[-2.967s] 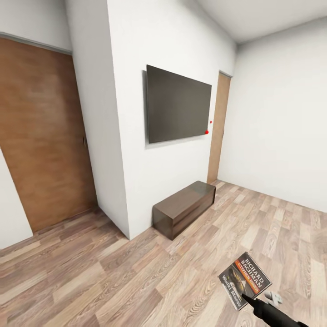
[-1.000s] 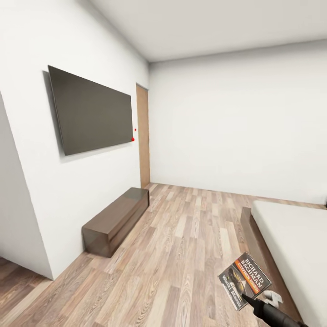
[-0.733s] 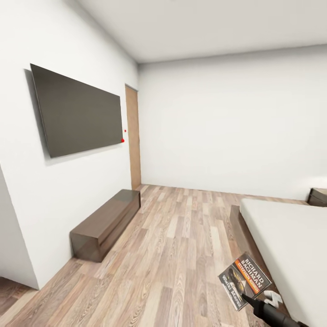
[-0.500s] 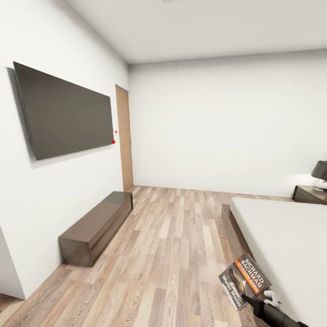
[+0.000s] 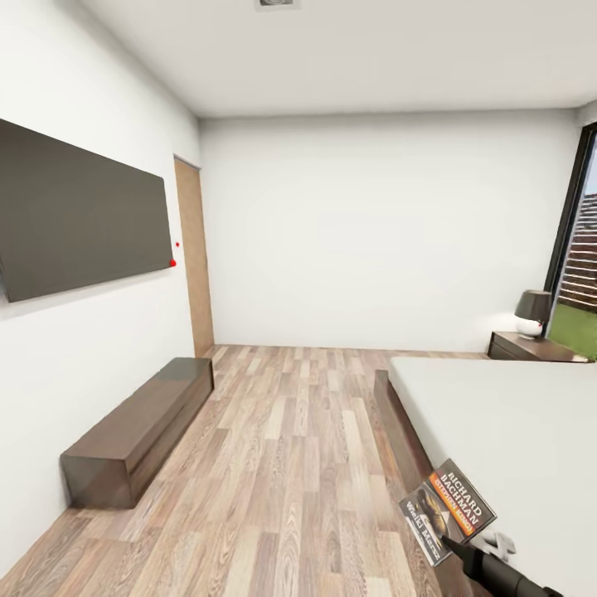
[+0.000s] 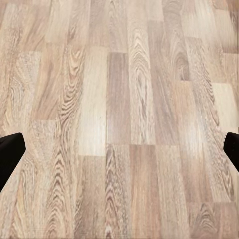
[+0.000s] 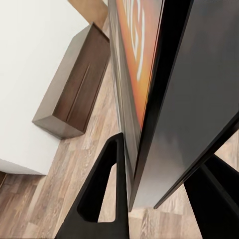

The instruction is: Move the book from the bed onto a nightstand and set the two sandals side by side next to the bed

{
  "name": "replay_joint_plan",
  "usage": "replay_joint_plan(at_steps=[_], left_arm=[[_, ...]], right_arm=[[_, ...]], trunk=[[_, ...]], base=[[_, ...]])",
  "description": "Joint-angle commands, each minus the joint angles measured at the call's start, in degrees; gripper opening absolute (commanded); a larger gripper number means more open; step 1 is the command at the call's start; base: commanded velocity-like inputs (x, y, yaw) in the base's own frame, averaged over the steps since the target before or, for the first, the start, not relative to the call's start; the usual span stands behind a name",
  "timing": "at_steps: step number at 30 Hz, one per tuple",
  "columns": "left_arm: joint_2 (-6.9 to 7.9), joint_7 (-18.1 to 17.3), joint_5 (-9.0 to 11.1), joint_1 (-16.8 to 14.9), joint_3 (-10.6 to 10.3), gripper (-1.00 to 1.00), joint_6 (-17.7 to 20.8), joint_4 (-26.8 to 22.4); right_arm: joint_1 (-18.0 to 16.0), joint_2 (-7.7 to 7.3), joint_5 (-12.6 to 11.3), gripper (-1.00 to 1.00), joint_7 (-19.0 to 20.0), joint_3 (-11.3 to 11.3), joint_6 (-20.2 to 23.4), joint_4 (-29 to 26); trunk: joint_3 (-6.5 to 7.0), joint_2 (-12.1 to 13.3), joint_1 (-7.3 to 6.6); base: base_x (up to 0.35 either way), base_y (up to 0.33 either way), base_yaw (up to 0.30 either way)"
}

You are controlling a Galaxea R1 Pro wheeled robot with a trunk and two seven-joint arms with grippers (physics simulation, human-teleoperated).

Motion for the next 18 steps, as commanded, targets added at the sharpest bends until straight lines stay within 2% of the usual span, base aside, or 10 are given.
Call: replay_joint_plan(at_steps=[1, 18], left_arm=[[0.02, -0.23, 0.60, -0.05, -0.47, 1.00, -0.17, 0.05], [0.02, -0.23, 0.60, -0.05, -0.47, 1.00, -0.17, 0.05]], right_arm=[[-0.05, -0.01, -0.26, -1.00, 0.14, 0.28, -0.13, 0.05], [-0.05, -0.01, -0.26, -1.00, -0.03, 0.31, -0.14, 0.05]], trunk=[[-0.09, -0.08, 0.01], [-1.23, -0.08, 0.01]], base=[[0.000, 0.000, -0.073], [0.000, 0.000, -0.008]])
